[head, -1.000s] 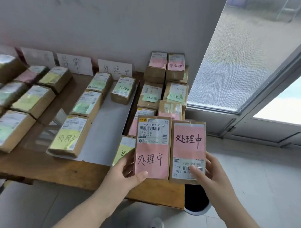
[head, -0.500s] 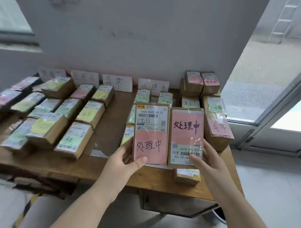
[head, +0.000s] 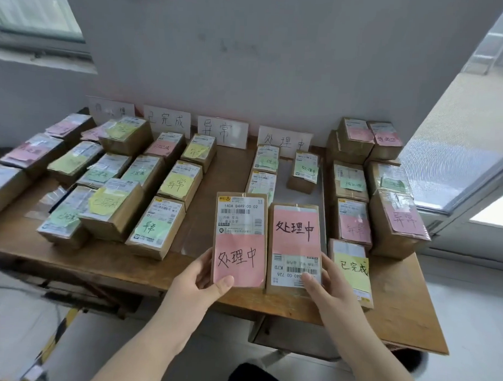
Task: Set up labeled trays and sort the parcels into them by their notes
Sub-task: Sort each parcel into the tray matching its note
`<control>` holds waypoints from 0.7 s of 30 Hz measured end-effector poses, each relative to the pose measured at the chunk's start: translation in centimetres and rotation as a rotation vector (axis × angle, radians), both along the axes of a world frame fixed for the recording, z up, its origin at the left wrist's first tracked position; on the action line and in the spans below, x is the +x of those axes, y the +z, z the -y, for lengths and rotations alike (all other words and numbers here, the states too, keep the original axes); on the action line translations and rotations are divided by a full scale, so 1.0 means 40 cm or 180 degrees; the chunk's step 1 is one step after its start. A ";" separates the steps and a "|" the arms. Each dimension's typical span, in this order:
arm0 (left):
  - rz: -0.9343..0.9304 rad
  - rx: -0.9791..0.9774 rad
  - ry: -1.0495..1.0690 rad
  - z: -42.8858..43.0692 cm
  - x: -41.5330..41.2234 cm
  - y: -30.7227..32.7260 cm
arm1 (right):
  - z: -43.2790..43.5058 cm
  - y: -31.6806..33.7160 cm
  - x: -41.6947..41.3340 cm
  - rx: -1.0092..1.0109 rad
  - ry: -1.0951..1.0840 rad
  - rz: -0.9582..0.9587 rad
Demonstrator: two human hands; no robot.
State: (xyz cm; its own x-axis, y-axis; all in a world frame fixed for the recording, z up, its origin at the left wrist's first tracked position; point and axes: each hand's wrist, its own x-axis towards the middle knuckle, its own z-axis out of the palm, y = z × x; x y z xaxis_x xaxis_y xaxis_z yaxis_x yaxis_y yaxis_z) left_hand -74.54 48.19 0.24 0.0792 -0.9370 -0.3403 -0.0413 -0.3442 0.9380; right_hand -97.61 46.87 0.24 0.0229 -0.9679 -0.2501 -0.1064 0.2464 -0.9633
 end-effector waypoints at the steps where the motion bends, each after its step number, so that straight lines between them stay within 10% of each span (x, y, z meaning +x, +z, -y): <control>1: -0.0009 0.0067 -0.0010 0.011 0.001 -0.008 | 0.007 -0.010 0.004 0.0062 -0.0029 -0.0036; 21: -0.1005 0.0863 0.0812 0.371 -0.054 -0.047 | 0.426 -0.147 -0.056 0.0904 -0.1339 0.0226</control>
State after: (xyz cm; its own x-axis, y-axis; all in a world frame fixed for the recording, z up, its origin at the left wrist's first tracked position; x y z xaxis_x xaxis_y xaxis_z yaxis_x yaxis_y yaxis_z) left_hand -76.69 33.34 -1.64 0.1482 -0.7754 -0.6138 0.3483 -0.5400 0.7662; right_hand -99.85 29.84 -5.65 -0.3276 -0.7912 -0.5165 0.1213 0.5069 -0.8534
